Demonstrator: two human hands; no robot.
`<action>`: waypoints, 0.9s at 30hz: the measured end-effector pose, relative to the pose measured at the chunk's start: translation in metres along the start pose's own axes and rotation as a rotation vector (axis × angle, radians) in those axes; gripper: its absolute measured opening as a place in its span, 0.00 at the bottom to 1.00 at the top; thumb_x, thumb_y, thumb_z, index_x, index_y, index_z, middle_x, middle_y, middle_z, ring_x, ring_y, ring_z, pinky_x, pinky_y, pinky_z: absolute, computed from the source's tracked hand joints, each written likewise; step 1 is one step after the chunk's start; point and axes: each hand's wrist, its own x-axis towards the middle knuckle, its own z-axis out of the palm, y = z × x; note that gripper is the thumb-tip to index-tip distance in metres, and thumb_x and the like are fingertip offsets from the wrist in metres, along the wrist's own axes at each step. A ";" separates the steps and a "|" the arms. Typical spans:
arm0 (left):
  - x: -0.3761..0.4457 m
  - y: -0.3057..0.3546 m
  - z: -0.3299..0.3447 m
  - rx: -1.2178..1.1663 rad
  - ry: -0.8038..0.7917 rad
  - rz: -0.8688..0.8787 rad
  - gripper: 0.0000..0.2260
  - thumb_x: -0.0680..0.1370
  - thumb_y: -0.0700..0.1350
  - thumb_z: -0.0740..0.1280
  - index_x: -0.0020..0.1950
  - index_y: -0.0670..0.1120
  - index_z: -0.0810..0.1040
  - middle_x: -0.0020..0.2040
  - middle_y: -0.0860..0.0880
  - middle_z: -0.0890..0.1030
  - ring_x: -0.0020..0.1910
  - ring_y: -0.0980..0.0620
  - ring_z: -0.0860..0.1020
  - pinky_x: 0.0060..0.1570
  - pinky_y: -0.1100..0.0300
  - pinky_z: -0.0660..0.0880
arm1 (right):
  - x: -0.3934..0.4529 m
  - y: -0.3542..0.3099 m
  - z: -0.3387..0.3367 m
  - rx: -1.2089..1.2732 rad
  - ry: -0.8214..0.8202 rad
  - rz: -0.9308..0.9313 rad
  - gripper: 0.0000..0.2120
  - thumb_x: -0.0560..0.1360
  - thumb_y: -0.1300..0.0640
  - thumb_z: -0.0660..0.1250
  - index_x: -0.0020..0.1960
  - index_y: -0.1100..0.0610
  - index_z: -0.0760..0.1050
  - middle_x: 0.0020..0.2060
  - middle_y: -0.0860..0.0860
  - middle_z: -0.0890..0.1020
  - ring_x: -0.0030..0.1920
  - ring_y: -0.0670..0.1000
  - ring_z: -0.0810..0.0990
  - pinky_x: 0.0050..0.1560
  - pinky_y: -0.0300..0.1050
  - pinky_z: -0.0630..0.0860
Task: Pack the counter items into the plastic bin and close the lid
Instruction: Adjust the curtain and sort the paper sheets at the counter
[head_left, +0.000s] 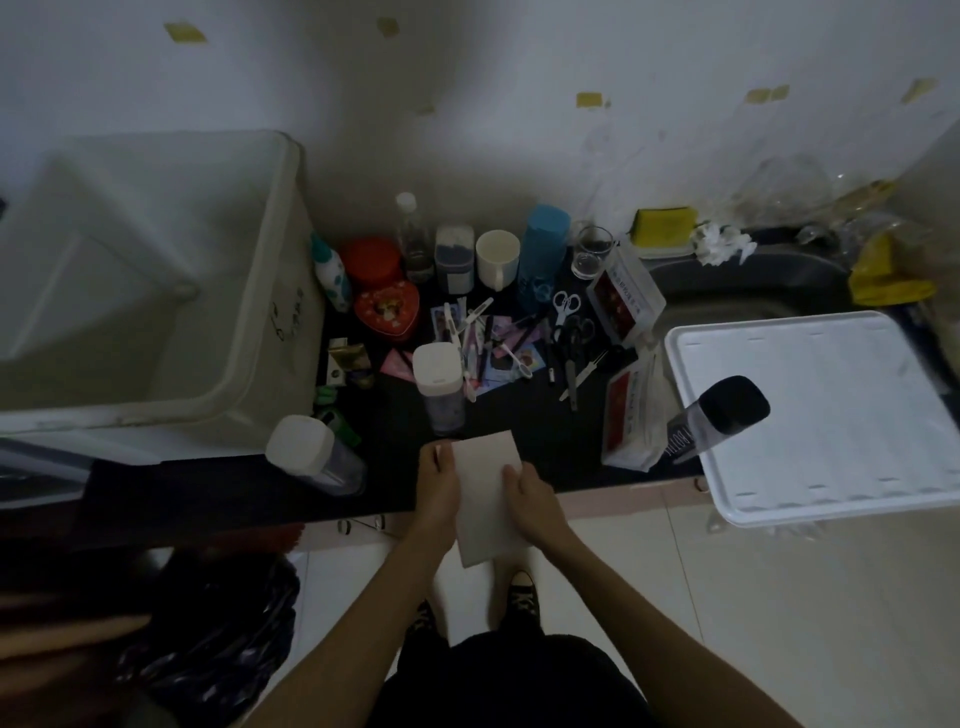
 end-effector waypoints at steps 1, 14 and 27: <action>0.004 -0.002 -0.006 -0.004 0.029 0.000 0.12 0.84 0.52 0.53 0.62 0.50 0.70 0.56 0.46 0.76 0.50 0.48 0.76 0.52 0.49 0.74 | 0.002 -0.001 0.002 -0.018 -0.039 0.005 0.20 0.83 0.45 0.52 0.67 0.57 0.68 0.60 0.55 0.77 0.58 0.53 0.77 0.62 0.53 0.74; 0.023 -0.026 -0.077 -0.056 0.122 0.048 0.13 0.84 0.49 0.55 0.68 0.50 0.64 0.63 0.44 0.73 0.55 0.45 0.74 0.52 0.50 0.74 | 0.020 -0.019 0.036 0.088 -0.420 0.059 0.19 0.83 0.50 0.57 0.72 0.51 0.65 0.61 0.51 0.72 0.55 0.50 0.76 0.41 0.42 0.81; 0.019 -0.038 -0.086 -0.087 -0.025 -0.065 0.09 0.82 0.41 0.61 0.60 0.39 0.72 0.55 0.41 0.80 0.48 0.45 0.80 0.42 0.55 0.79 | 0.035 -0.015 0.037 0.082 -0.382 0.053 0.17 0.83 0.51 0.56 0.71 0.50 0.67 0.58 0.51 0.76 0.55 0.51 0.77 0.42 0.44 0.78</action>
